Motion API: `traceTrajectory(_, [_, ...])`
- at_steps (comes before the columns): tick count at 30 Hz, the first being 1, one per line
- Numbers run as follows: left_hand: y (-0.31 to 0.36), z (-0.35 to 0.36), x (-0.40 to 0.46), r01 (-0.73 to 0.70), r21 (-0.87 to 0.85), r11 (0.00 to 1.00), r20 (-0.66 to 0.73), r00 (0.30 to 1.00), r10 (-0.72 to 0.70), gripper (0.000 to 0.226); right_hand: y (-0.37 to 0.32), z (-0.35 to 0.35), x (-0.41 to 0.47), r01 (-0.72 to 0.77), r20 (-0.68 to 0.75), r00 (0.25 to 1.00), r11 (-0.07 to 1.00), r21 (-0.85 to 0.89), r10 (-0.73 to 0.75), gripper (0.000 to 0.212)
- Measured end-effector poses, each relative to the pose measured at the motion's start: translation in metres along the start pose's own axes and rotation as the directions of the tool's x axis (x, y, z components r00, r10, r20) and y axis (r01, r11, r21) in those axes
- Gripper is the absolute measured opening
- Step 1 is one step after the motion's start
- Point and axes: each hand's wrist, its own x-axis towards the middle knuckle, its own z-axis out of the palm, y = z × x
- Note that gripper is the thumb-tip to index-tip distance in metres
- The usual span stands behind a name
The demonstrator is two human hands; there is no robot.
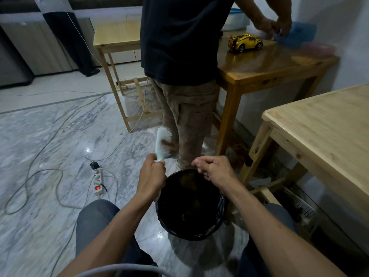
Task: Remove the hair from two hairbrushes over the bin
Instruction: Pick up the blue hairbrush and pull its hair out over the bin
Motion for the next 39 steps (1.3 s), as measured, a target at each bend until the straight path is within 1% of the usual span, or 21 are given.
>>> traceTrajectory(2, [0.001,-0.002,0.004,0.06,-0.081,0.995,-0.058,0.996,-0.065,0.009,0.005,-0.004,-0.001,-0.003,-0.045,0.999,0.999,-0.039,0.002,0.023])
traceTrajectory(4, [0.002,0.0,0.005,0.076,-0.121,0.99,-0.074,0.994,-0.086,0.01,0.009,-0.004,-0.001,-0.012,-0.085,0.996,0.998,-0.061,0.006,0.021])
traceTrajectory(8, [0.008,0.002,0.003,0.077,-0.243,0.967,-0.098,0.99,-0.104,0.012,0.011,-0.003,-0.002,-0.048,-0.149,0.988,0.994,-0.1,0.033,0.019])
traceTrajectory(10, [0.012,0.0,0.005,0.054,-0.308,0.95,-0.128,0.987,-0.097,0.014,0.012,-0.006,-0.003,-0.071,-0.186,0.981,0.992,-0.107,0.05,0.021])
traceTrajectory(11, [0.012,-0.001,0.006,0.036,-0.31,0.95,-0.144,0.986,-0.084,0.014,0.013,-0.006,-0.003,-0.084,-0.199,0.978,0.99,-0.113,0.061,0.022])
traceTrajectory(13, [0.009,-0.002,0.006,-0.01,-0.225,0.974,-0.151,0.988,-0.025,0.01,0.015,-0.006,-0.002,-0.11,-0.191,0.978,0.983,-0.144,0.082,0.024])
traceTrajectory(16, [0.004,0.001,-0.004,-0.103,-0.035,0.994,-0.048,0.994,0.102,0.015,0.008,-0.004,0.0,-0.121,-0.073,0.991,0.969,-0.216,0.108,0.018])
traceTrajectory(17, [0.004,0.002,-0.009,-0.143,0.023,0.989,-0.007,0.99,0.144,0.017,0.003,-0.002,0.0,-0.125,-0.023,0.992,0.975,-0.182,0.123,0.017])
traceTrajectory(18, [0.003,0.004,-0.014,-0.189,0.089,0.978,0.025,0.982,0.188,0.017,-0.003,0.0,0.001,-0.128,0.02,0.991,0.985,-0.115,0.131,0.024])
traceTrajectory(20, [0.004,0.009,-0.022,-0.273,0.216,0.937,0.068,0.962,0.265,0.016,-0.011,0.005,0.007,-0.1,0.056,0.994,0.995,0.017,0.099,0.044])
traceTrajectory(21, [0.004,0.013,-0.026,-0.304,0.254,0.918,0.09,0.953,0.29,0.016,-0.015,0.008,0.01,-0.077,0.064,0.995,0.996,0.046,0.074,0.048])
traceTrajectory(22, [0.003,0.016,-0.029,-0.331,0.284,0.9,0.112,0.944,0.311,0.016,-0.017,0.011,0.011,-0.051,0.07,0.996,0.997,0.056,0.047,0.047])
traceTrajectory(23, [0.001,0.019,-0.031,-0.348,0.31,0.885,0.132,0.937,0.322,0.016,-0.018,0.014,0.011,-0.028,0.067,0.997,0.998,0.058,0.024,0.04])
traceTrajectory(25, [-0.001,0.023,-0.033,-0.318,0.302,0.899,0.124,0.948,0.293,0.015,-0.015,0.017,0.012,0.002,0.034,0.999,0.997,0.071,-0.004,0.019])
traceTrajectory(26, [-0.004,0.022,-0.029,-0.265,0.263,0.928,0.095,0.964,0.249,0.015,-0.014,0.016,0.012,0.004,0.002,1.0,0.997,0.076,-0.004,0.016])
traceTrajectory(29, [-0.012,0.01,-0.007,-0.02,0.124,0.992,-0.06,0.998,0.027,0.02,-0.005,0.006,0.012,-0.009,-0.098,0.995,1.0,-0.007,0.008,0.021])
traceTrajectory(31, [-0.015,-0.003,0.006,0.076,0.062,0.995,-0.098,0.993,-0.07,0.027,0.001,-0.005,0.012,-0.035,-0.129,0.991,0.999,-0.004,0.035,0.022])
traceTrajectory(32, [-0.016,-0.008,0.008,0.084,0.04,0.996,-0.086,0.993,-0.08,0.025,0.003,-0.009,0.011,-0.046,-0.119,0.992,0.999,0.019,0.048,0.02])
traceTrajectory(34, [-0.014,-0.011,0.004,0.044,0.024,0.999,-0.018,0.999,-0.043,0.016,0.002,-0.012,0.009,-0.06,-0.063,0.996,0.998,0.018,0.061,0.019])
traceTrajectory(37, [-0.01,-0.008,-0.006,-0.082,0.068,0.994,0.126,0.989,0.073,0.016,-0.003,-0.007,0.002,-0.049,0.053,0.997,0.99,-0.134,0.057,0.024])
traceTrajectory(39, [-0.007,-0.006,-0.012,-0.185,0.132,0.974,0.199,0.967,0.156,0.016,-0.004,-0.001,0.0,-0.029,0.099,0.994,0.984,-0.177,0.047,0.026])
